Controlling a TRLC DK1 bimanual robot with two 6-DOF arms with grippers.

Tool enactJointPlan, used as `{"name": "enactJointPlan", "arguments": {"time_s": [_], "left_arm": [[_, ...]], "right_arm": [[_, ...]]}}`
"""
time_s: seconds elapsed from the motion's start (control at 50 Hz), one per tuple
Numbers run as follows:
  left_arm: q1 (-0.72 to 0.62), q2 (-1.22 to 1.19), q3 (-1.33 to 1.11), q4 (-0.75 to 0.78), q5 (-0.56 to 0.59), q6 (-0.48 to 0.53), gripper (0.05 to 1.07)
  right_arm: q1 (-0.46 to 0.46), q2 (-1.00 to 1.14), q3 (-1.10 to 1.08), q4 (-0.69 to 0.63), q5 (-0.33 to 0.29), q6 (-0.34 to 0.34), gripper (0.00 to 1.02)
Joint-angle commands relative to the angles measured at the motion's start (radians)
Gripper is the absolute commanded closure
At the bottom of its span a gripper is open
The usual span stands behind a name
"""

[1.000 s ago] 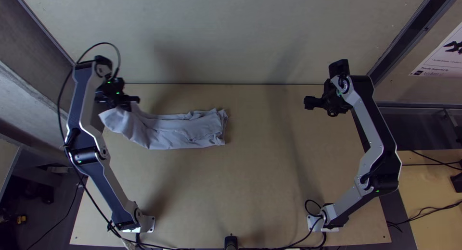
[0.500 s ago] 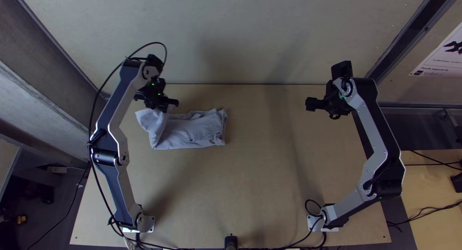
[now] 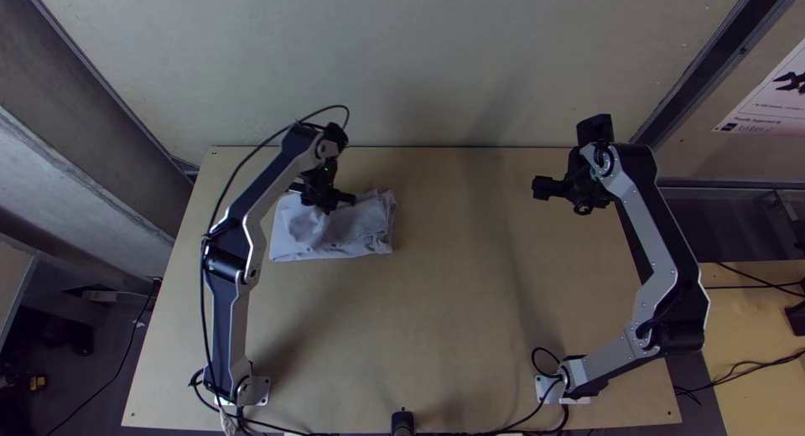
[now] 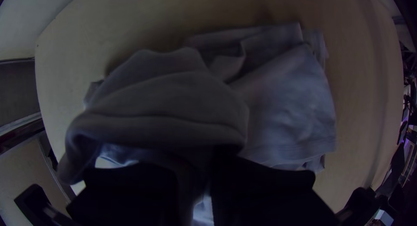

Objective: Fold the t-shirt

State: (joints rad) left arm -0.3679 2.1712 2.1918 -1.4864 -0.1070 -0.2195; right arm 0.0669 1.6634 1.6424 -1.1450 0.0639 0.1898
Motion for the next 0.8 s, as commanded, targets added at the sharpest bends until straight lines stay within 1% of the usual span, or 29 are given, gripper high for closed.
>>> {"name": "enactJointPlan", "arguments": {"time_s": [0.0, 0.04, 0.06, 0.08, 0.14, 0.18, 0.24, 0.3, 0.44, 0.52, 0.7, 0.78], "left_arm": [[-0.054, 0.016, 0.009, -0.008, 0.013, -0.067, 0.43], [-0.071, 0.024, 0.013, -0.008, 0.035, -0.083, 0.26], [-0.08, 0.03, 0.016, -0.006, 0.043, -0.093, 0.2], [-0.089, 0.038, 0.019, -0.006, 0.053, -0.103, 0.16], [-0.117, 0.058, 0.033, 0.003, 0.078, -0.135, 0.15], [-0.137, 0.076, 0.054, 0.011, 0.082, -0.161, 0.1], [-0.16, 0.093, 0.082, 0.021, 0.121, -0.184, 0.1], [-0.181, 0.099, 0.097, 0.054, 0.135, -0.213, 0.1], [-0.203, 0.105, 0.105, 0.155, 0.253, -0.274, 0.1], [-0.203, 0.122, 0.128, 0.209, 0.302, -0.31, 0.1], [-0.2, 0.13, 0.151, 0.273, 0.411, -0.319, 0.1], [-0.194, 0.118, 0.149, 0.304, 0.414, -0.319, 0.1]], "right_arm": [[-0.012, -0.031, -0.021, 0.004, 0.007, 0.017, 0.03], [-0.013, -0.031, -0.024, 0.007, 0.007, 0.019, 0.03], [-0.015, -0.031, -0.026, 0.011, 0.007, 0.019, 0.03], [-0.015, -0.031, -0.029, 0.013, 0.007, 0.017, 0.03], [-0.015, -0.031, -0.029, 0.016, 0.007, 0.017, 0.03], [-0.016, -0.03, -0.029, 0.019, 0.007, 0.017, 0.03], [-0.015, -0.03, -0.029, 0.019, 0.007, 0.017, 0.03], [-0.013, -0.03, -0.033, 0.019, 0.007, 0.017, 0.03], [-0.012, -0.033, -0.053, 0.028, 0.007, 0.019, 0.03], [-0.01, -0.039, -0.069, 0.033, 0.007, 0.022, 0.03], [-0.006, -0.051, -0.084, 0.037, 0.005, 0.025, 0.03], [-0.007, -0.053, -0.087, 0.039, 0.007, 0.025, 0.03]]}}
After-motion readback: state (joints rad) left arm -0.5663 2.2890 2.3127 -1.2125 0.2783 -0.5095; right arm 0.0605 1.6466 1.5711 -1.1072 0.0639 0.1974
